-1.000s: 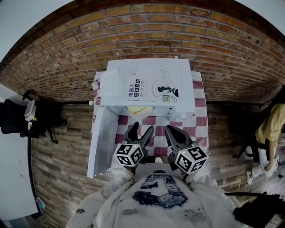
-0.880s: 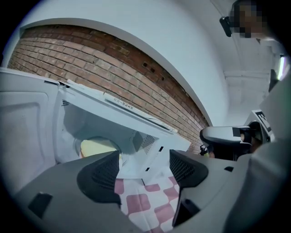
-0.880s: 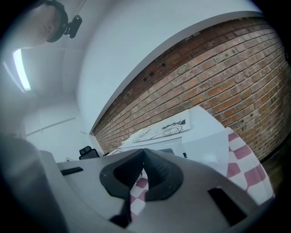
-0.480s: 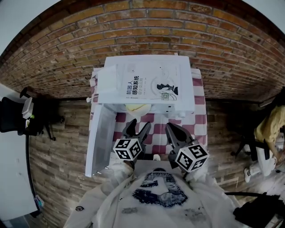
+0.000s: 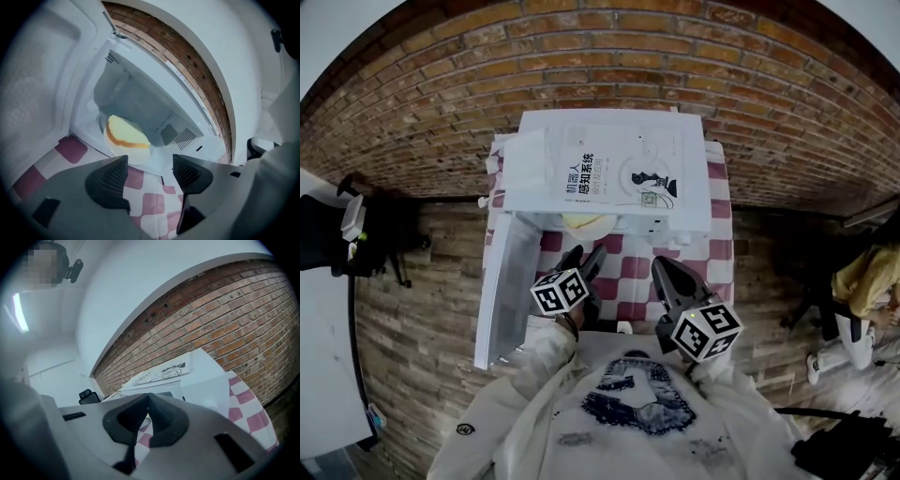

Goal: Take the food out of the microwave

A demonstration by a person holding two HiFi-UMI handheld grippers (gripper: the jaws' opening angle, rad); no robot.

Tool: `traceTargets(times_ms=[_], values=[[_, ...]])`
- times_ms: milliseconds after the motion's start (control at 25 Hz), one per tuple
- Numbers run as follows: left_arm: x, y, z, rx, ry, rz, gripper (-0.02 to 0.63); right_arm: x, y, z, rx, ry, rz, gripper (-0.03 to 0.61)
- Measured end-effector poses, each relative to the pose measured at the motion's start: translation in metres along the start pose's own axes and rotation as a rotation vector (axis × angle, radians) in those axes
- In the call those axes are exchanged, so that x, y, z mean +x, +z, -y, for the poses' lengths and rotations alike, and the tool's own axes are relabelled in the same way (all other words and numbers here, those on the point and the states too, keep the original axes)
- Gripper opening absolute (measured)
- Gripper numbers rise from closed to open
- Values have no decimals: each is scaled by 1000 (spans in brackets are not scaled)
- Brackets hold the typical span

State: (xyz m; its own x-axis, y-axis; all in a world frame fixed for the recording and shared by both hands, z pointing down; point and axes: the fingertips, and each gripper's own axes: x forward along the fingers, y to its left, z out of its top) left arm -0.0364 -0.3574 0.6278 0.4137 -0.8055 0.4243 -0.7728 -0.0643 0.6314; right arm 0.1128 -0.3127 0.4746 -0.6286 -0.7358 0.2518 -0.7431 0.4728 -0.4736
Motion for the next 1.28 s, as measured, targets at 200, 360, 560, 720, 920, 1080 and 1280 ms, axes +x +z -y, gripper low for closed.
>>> traceTargets(times_ms=[200, 360, 560, 720, 920, 1080, 1280], values=[[18, -9, -16, -167, -27, -29, 304, -1, 1, 8, 27, -10, -4, 14], [28, -12, -24, -280, -57, -43, 305, -3, 1, 12, 33, -21, -6, 14], [42, -15, -30, -372, -84, -66, 304, -6, 0, 20, 41, -41, -9, 14], [51, -18, -31, -446, -117, -93, 304, -7, 0, 24, 47, -52, -9, 14], [59, -16, -33, -492, -138, -106, 267, -8, -1, 28, 53, -61, -10, 14], [63, -14, -34, -544, -149, -108, 250, -8, -1, 29, 59, -64, -8, 14], [70, -18, -38, -666, -165, -116, 147, -6, 0, 30, 66, -61, -9, 14]])
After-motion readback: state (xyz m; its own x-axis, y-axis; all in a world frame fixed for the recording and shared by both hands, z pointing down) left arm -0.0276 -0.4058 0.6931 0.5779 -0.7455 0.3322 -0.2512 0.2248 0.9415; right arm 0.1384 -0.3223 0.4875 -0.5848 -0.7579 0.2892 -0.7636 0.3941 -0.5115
